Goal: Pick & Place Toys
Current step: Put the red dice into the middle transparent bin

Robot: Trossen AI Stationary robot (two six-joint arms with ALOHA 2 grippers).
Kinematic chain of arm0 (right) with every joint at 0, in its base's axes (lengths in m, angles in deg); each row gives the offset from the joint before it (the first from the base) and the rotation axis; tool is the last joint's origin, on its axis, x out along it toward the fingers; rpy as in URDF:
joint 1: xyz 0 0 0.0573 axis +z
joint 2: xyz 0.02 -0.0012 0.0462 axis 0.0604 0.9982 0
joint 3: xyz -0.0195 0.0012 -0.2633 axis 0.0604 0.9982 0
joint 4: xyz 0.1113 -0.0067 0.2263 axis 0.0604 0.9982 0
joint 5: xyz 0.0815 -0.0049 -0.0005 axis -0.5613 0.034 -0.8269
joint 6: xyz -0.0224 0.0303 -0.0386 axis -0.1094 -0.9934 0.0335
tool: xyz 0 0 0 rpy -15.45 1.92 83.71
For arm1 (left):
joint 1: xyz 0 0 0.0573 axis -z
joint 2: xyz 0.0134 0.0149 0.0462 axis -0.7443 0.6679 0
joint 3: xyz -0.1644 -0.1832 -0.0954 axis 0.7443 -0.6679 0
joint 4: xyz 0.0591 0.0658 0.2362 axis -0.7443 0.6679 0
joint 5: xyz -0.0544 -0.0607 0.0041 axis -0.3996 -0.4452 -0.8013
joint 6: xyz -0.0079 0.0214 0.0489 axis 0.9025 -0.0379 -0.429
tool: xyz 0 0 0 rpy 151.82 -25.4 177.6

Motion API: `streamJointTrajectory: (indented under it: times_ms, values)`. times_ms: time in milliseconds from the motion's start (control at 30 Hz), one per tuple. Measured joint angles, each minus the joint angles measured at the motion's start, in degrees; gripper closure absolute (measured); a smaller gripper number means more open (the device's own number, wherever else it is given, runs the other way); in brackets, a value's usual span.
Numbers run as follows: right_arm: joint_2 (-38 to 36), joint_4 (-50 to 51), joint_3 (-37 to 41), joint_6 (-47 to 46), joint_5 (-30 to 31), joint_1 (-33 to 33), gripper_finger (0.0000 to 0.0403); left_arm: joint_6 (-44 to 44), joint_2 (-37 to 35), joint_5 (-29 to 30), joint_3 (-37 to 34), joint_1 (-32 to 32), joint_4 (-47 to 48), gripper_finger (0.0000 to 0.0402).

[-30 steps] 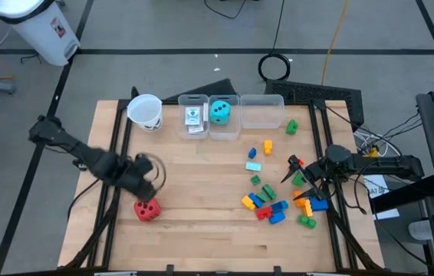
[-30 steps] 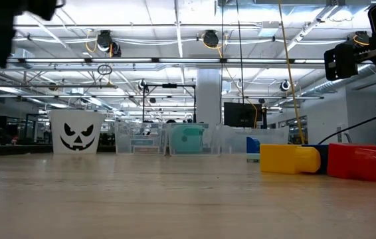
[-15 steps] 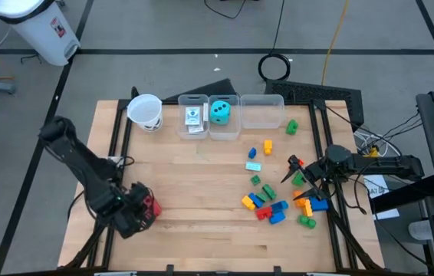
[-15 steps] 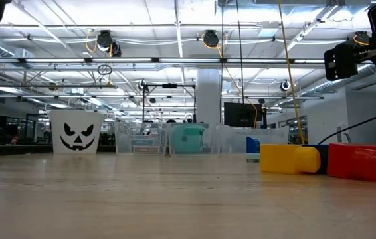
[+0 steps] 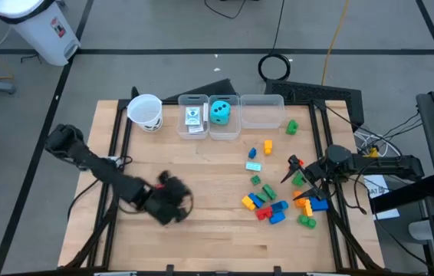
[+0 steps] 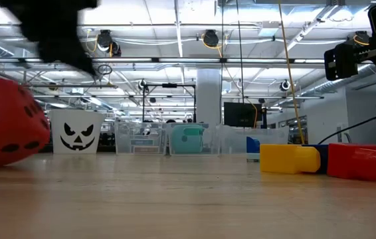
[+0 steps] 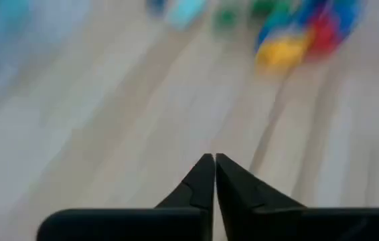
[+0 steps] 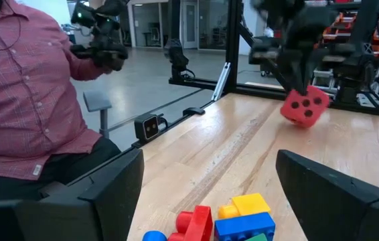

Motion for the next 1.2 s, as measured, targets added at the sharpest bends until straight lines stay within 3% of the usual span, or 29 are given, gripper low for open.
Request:
streamJointTrajectory:
  times_ms: [133,267,400,567,733,900,1000,1200]
  values:
    - [0.1,-0.1,0.0,0.0,0.0,0.0,0.0089,-15.3,-0.8,-2.0,1.9,-5.4,-5.3,0.0396]
    - [0.3,-0.1,0.0,0.0,0.0,0.0,0.0088,-14.7,-4.8,-2.5,6.4,-6.5,2.2,0.0393]
    - [0.4,-0.1,0.0,0.0,0.0,0.0,0.0088,-4.1,-7.7,-0.6,7.3,-5.6,15.3,0.0398]
    - [0.5,0.0,0.0,0.0,0.0,0.0,0.0089,17.4,-8.7,2.0,6.4,-3.8,35.0,0.0392]
    - [0.6,0.0,0.0,0.0,0.0,0.0,0.0088,33.5,-7.7,2.1,3.4,-4.6,44.2,0.0396]
    - [0.6,0.0,0.0,0.0,0.0,0.0,0.0088,39.5,-7.7,-5.6,-1.2,-6.7,41.5,0.0397]
    - [0.6,0.0,0.0,0.0,0.0,0.0,0.0088,40.1,-7.9,-6.4,-4.9,-7.6,36.7,0.0396]
    - [0.6,0.0,0.0,0.0,0.0,0.0,0.0089,33.0,-7.8,-8.1,-9.4,-9.1,20.1,0.0398]
